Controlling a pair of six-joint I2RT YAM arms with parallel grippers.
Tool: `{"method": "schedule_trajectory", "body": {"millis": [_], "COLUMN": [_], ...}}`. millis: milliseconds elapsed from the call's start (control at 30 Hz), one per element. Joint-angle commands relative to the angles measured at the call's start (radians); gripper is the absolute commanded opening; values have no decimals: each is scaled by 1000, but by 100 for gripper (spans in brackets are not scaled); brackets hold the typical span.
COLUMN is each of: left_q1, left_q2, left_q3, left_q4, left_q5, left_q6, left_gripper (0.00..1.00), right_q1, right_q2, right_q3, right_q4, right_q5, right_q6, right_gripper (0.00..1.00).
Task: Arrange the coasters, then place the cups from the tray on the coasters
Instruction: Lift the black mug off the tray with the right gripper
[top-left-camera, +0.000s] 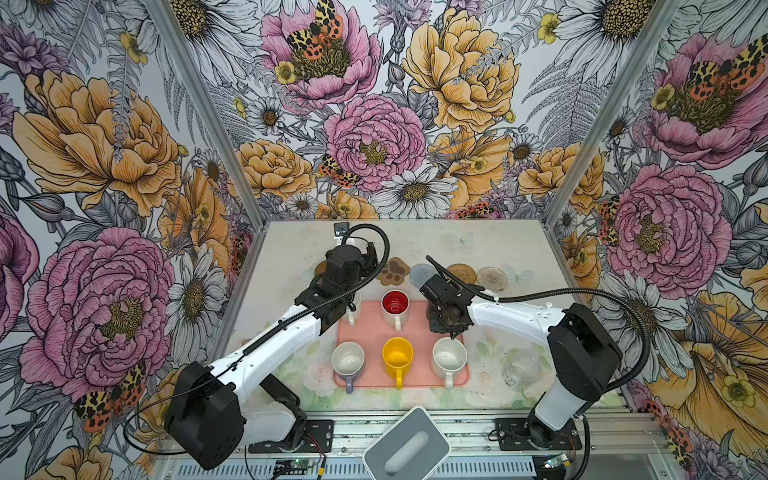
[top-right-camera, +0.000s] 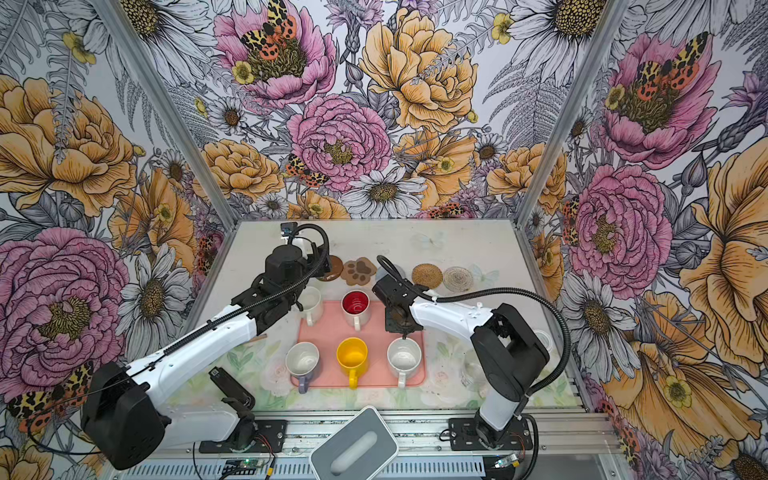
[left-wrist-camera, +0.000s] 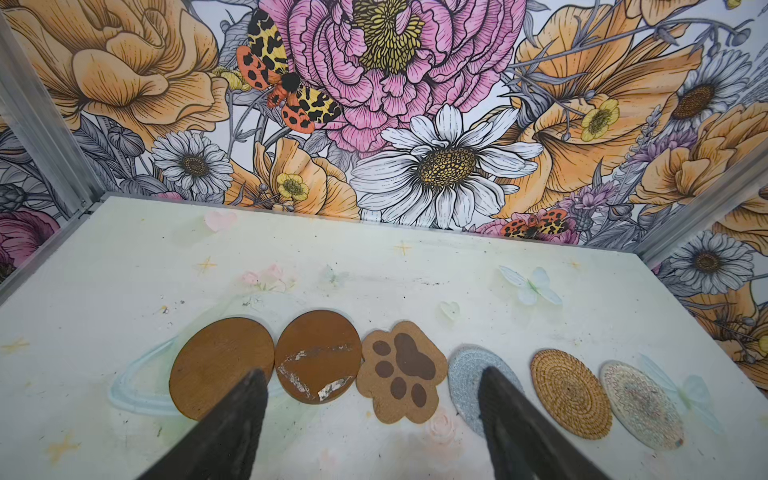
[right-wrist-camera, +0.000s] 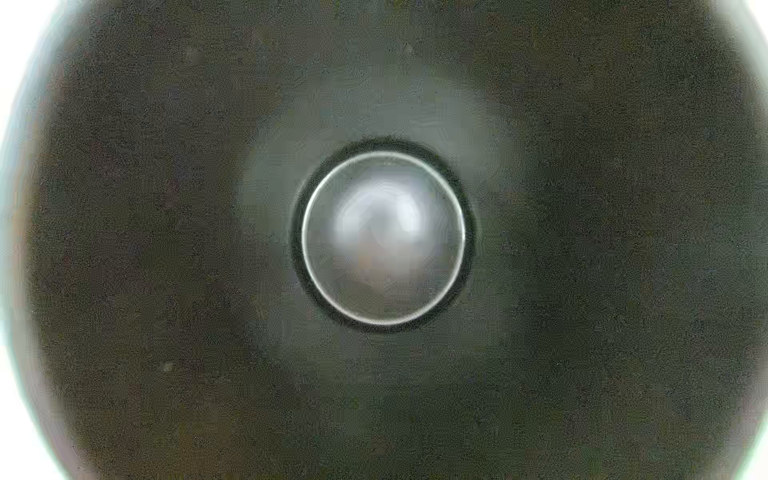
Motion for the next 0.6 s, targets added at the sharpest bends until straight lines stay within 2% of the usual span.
{"method": "schedule_trajectory", "body": {"millis": [0, 567], "left_q1": [11, 16], "left_q2": [0, -3], "left_q3": [-13, -23], "left_q4": [22, 30], "left_q5": [18, 20], "left_q6": [-13, -20], "left_gripper": [81, 81], "right_q1": [1, 4], "right_q2": [4, -89], "right_q3": [35, 48], "right_q4": [19, 19], "right_q5": [44, 113], "right_q6": [-18, -65], "right_gripper": [0, 0]}}
